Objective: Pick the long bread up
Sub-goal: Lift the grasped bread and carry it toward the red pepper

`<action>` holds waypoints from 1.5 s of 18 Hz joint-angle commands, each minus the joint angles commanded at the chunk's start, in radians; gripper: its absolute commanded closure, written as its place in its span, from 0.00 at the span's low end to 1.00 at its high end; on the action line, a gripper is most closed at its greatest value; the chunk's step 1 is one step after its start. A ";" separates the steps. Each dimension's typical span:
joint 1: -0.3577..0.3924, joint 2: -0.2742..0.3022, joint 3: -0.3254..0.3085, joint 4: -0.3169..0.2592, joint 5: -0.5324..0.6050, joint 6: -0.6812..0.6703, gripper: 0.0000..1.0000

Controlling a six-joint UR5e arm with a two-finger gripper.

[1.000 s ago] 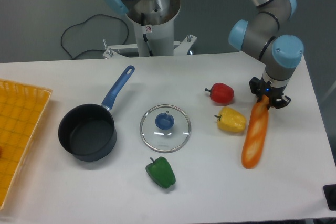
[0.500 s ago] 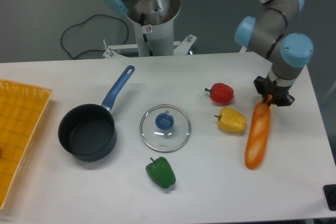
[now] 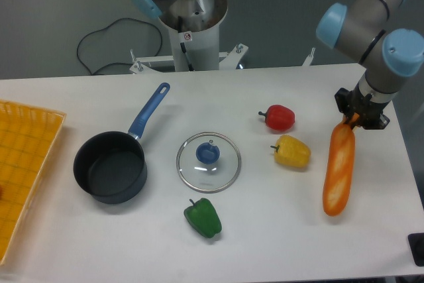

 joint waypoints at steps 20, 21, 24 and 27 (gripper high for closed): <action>-0.238 0.114 -0.055 -0.052 -0.023 -0.107 1.00; -0.238 0.112 -0.058 -0.052 -0.022 -0.112 1.00; -0.253 0.108 -0.058 -0.048 -0.022 -0.138 1.00; -0.256 0.108 -0.060 -0.026 -0.020 -0.143 1.00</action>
